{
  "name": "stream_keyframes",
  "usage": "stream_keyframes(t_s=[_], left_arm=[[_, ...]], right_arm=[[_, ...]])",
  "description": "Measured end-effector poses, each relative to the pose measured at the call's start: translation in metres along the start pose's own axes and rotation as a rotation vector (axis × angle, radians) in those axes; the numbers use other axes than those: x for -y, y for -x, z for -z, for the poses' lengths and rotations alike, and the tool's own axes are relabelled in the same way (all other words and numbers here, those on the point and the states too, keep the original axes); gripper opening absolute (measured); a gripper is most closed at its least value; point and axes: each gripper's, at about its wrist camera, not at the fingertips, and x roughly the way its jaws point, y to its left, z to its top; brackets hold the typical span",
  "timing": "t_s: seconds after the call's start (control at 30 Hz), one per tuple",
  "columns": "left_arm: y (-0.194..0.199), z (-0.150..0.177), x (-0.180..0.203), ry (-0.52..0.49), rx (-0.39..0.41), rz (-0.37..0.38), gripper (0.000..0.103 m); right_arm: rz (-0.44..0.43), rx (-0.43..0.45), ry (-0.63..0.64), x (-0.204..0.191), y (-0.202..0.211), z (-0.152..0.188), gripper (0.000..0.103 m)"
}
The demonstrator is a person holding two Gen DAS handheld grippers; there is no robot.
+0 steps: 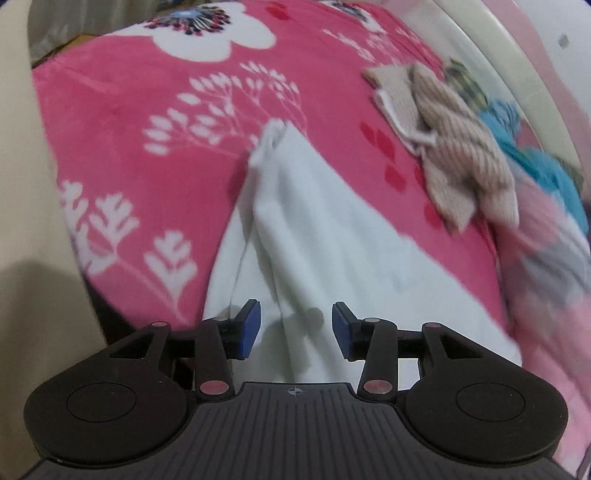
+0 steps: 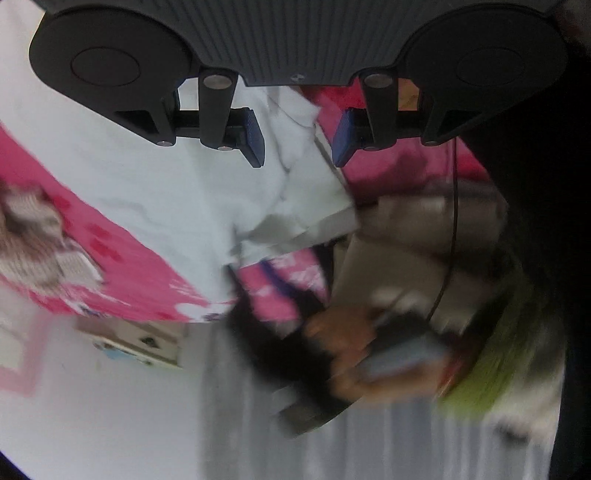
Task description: Fold clothes
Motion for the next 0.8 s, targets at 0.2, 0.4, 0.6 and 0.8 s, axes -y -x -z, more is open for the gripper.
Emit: stream_keyframes(t_s=[0.2, 0.4, 0.6, 0.8], left_arm=[[-0.012, -0.024, 0.009, -0.025, -0.01, 0.03, 0.043], [-0.009, -0.037, 0.007, -0.051, -0.026, 0.091, 0.044], [-0.003, -0.028, -0.01, -0.024, -0.071, 0.115, 0.05], [-0.025, -0.032, -0.005, -0.038, -0.032, 0.06, 0.048]], right_arm=[[0.031, -0.096, 0.035, -0.002, -0.038, 0.004, 0.012], [0.021, 0.03, -0.518, 0.086, -0.012, 0.009, 0.011], [-0.03, 0.132, -0.901, 0.148, 0.004, 0.038, 0.011], [-0.059, 0.163, -1.008, 0.163, 0.011, 0.048, 0.011]])
